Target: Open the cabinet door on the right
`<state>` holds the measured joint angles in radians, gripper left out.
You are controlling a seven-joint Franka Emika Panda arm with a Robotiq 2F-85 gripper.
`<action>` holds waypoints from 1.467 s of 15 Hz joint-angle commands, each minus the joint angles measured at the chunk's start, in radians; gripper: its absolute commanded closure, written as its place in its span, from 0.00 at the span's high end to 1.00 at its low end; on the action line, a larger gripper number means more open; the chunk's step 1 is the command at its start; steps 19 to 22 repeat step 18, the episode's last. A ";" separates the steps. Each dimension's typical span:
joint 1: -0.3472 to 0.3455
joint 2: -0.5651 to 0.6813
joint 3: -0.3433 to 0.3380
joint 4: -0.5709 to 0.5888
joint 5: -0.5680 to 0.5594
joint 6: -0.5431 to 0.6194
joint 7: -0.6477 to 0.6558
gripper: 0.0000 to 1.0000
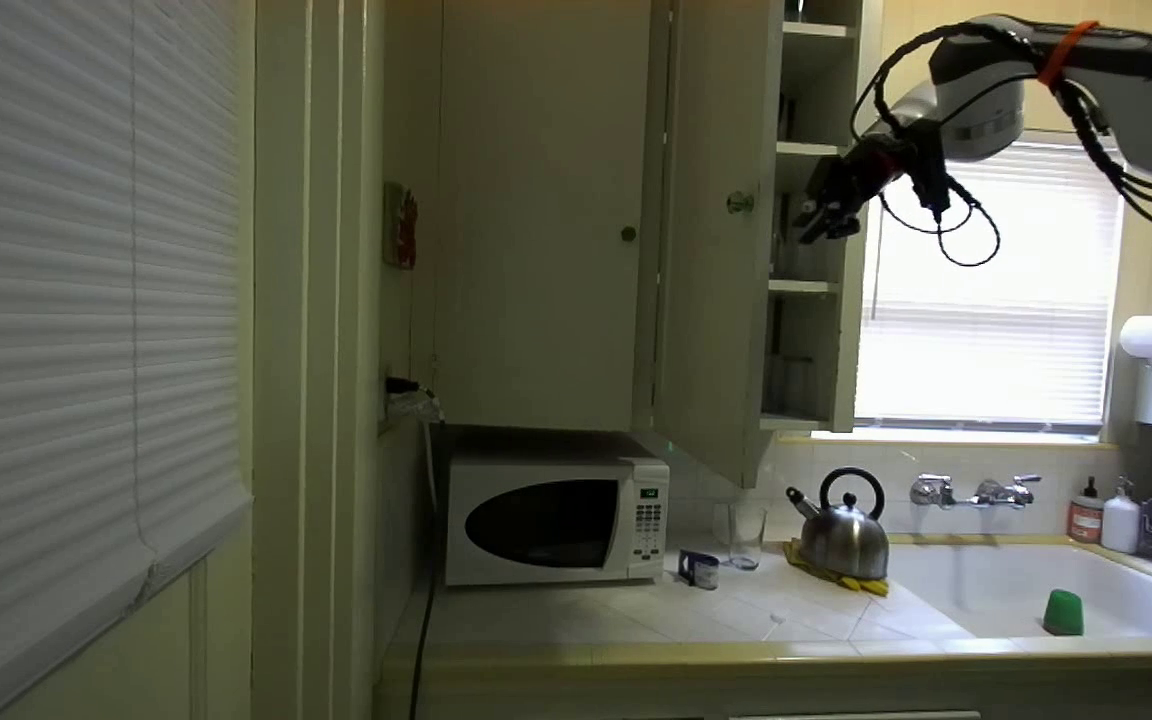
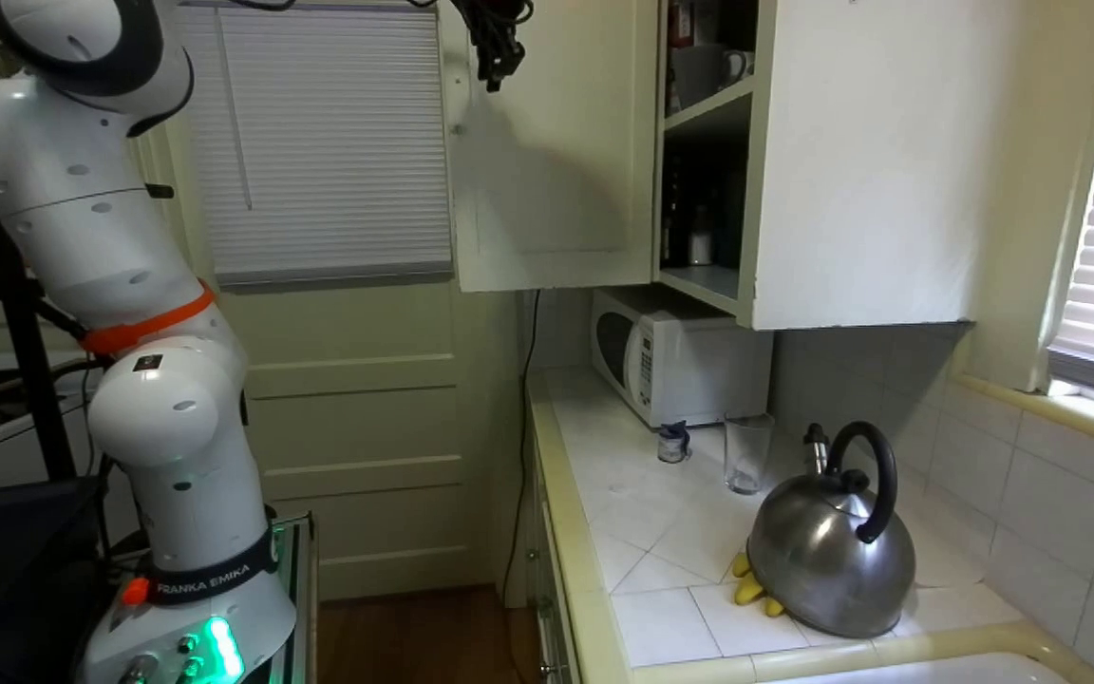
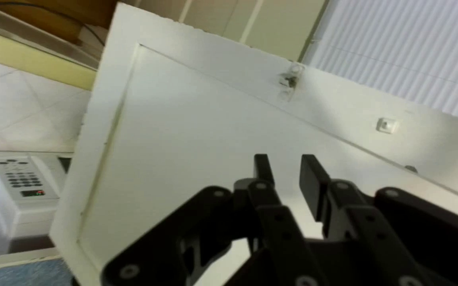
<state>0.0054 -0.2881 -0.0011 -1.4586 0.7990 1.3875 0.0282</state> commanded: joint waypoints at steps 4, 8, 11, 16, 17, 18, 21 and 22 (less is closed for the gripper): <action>-0.059 -0.116 -0.096 0.094 -0.323 -0.167 -0.096 0.85; -0.084 -0.132 -0.132 0.124 -0.484 -0.052 -0.167 1.00; -0.112 -0.137 -0.126 0.123 -0.546 0.103 -0.186 1.00; -0.117 -0.135 -0.124 0.117 -0.549 0.252 -0.148 1.00; -0.121 -0.134 -0.120 0.117 -0.553 0.267 -0.144 1.00; -0.125 -0.134 -0.117 0.117 -0.555 0.273 -0.141 1.00; -0.125 -0.134 -0.117 0.117 -0.555 0.273 -0.141 1.00; -0.125 -0.134 -0.117 0.117 -0.555 0.273 -0.141 1.00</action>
